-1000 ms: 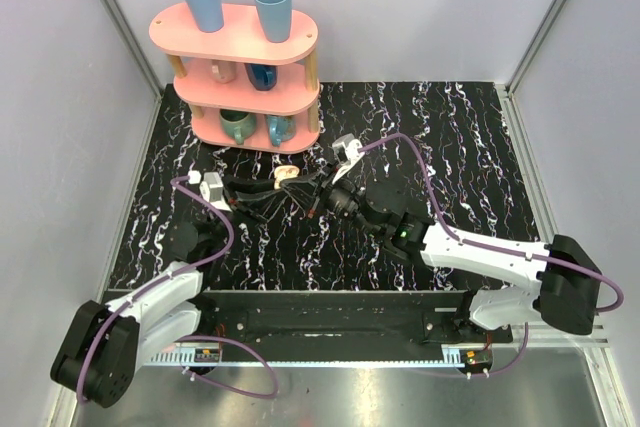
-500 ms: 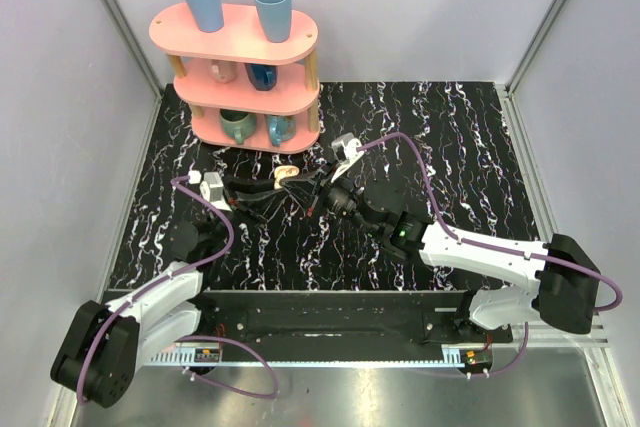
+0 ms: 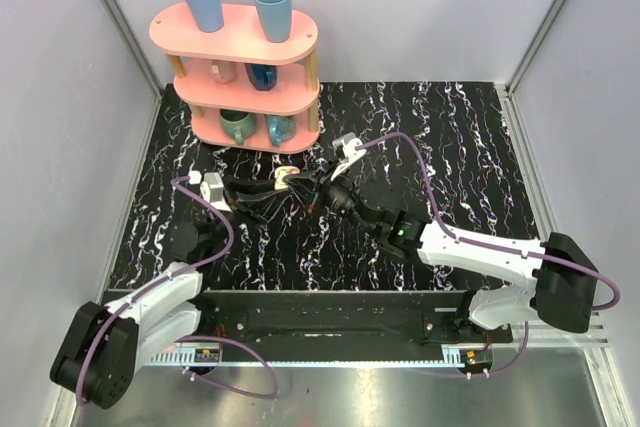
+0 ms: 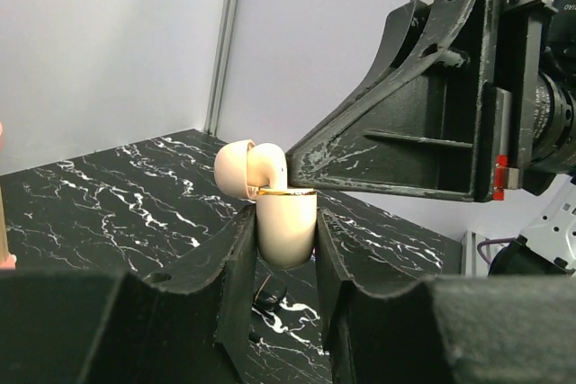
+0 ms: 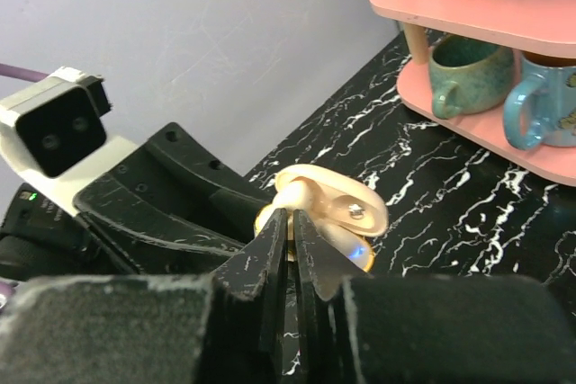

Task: Insert the wireless bluetooth earbuds into the charging case
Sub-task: Place the earbud in the charging case.

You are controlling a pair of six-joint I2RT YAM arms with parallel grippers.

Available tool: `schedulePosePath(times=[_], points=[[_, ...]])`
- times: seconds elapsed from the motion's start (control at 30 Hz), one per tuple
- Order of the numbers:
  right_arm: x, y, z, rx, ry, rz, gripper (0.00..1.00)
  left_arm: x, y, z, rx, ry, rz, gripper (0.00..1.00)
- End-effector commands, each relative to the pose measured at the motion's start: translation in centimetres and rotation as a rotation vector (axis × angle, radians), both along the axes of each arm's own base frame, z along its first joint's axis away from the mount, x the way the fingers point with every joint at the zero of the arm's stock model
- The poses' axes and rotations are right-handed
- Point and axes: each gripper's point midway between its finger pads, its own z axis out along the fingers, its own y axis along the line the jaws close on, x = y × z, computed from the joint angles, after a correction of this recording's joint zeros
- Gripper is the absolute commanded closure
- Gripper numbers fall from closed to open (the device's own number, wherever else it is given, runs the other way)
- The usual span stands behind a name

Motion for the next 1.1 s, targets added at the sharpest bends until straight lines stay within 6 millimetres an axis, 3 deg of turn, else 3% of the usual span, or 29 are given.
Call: schedulePosePath(times=[0.0, 0.2, 0.33, 0.5, 0.7, 1.07], points=[[1.3, -0.7, 1.0, -0.002, -0.018, -0.071, 0.86, -4.8, 1.7, 7.6, -0.148, -0.390, -0.011, 1.00], [0.2, -0.7, 2.4, 0.023, -0.067, -0.015, 0.84, -4.6, 1.6, 7.5, -0.142, -0.386, -0.009, 1.00], [-1.5, -0.9, 5.5, 0.065, -0.129, 0.064, 0.80, -4.3, 1.6, 7.3, -0.132, -0.380, -0.003, 1.00], [-1.8, -2.5, 7.3, 0.109, -0.160, 0.033, 0.80, -4.2, 1.6, 7.3, -0.130, -0.376, 0.001, 1.00], [0.3, -3.3, 6.0, 0.030, -0.131, -0.091, 0.80, -4.5, 1.3, 7.3, -0.127, -0.378, -0.022, 1.00], [1.5, -0.7, 3.7, -0.028, -0.062, -0.067, 0.80, -5.0, 1.2, 7.6, -0.123, -0.391, -0.045, 1.00]])
